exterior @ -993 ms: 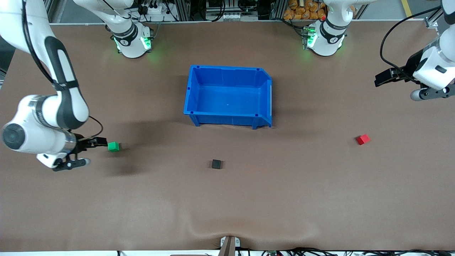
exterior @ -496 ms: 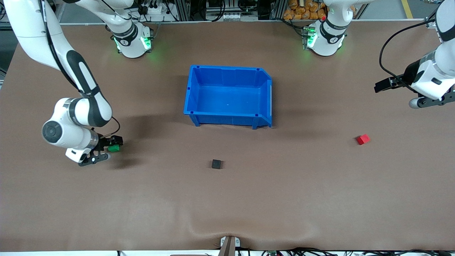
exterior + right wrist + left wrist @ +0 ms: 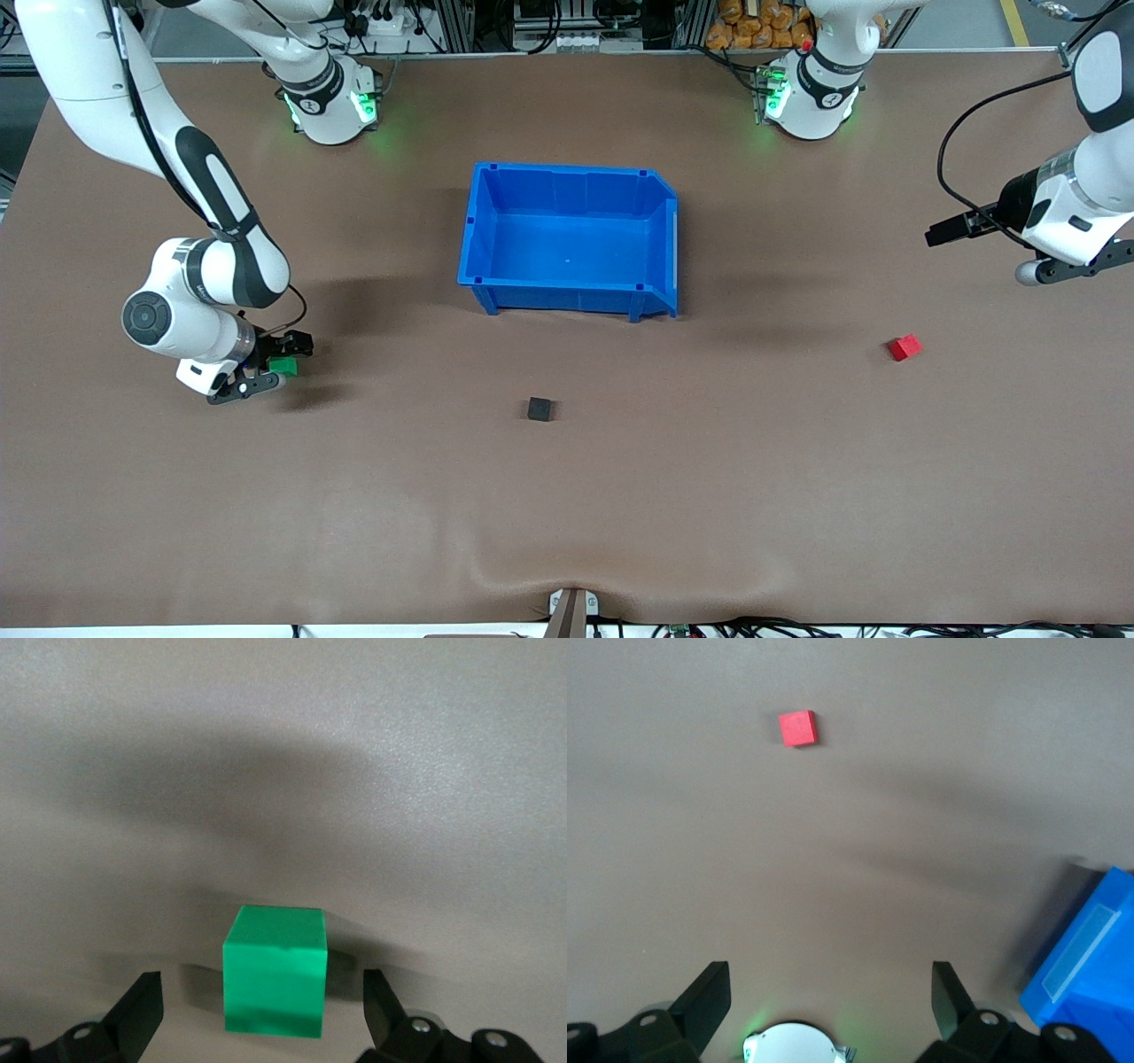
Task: Attach green and red cubes to black cube
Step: 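Carry the green cube toward the black cube while the left gripper grasps red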
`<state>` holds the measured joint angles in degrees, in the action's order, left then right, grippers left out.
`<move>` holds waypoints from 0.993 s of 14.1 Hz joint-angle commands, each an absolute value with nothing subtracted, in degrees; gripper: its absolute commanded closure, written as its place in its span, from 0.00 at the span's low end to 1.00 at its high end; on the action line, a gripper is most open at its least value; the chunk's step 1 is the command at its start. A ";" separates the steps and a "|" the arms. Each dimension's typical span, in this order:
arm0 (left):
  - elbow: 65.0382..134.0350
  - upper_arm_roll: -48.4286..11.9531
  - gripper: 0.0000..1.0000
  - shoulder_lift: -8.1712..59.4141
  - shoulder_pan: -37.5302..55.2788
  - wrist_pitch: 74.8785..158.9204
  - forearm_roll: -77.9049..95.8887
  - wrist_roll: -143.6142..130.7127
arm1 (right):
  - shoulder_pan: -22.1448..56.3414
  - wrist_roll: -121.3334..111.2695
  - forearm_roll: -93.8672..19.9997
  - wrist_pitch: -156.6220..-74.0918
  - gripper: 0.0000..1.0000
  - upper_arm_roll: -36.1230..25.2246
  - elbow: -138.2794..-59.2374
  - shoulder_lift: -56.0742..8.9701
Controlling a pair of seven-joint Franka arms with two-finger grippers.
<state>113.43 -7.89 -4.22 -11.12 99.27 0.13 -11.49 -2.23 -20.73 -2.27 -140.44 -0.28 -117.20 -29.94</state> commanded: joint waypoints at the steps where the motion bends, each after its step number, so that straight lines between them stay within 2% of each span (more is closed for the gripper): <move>1: 118.73 -8.35 0.00 -4.40 -11.87 105.45 0.62 -12.30 | -2.20 -21.36 -2.37 -141.67 0.03 -0.26 -118.30 -28.39; 3: 119.44 -8.35 0.00 -1.51 -11.95 108.62 0.62 -12.30 | -2.37 -21.36 -2.29 -142.65 0.31 -0.26 -118.39 -28.39; 5: 119.44 -8.44 0.00 1.13 -13.35 112.04 0.88 -12.48 | -2.46 -21.36 -2.29 -142.65 0.74 -0.26 -118.30 -28.39; 7: 119.36 -8.35 0.00 3.50 -13.62 115.47 1.05 -12.48 | -2.37 -21.36 -2.29 -142.65 1.00 -0.26 -118.21 -28.30; 10: 118.74 -8.26 0.00 6.06 -13.71 119.61 0.79 -14.67 | -2.02 -24.85 -2.29 -142.47 1.00 -0.26 -117.86 -27.86; 14: 118.65 -8.09 0.00 9.31 -13.80 124.00 0.44 -14.68 | -0.53 -37.76 -2.20 -141.50 1.00 -0.18 -111.90 -28.39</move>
<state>119.45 -7.86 7.88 -13.39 122.53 0.25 -13.87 -1.47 -32.35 -2.26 -142.75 -0.14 -114.37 -28.97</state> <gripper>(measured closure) 0.000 0.599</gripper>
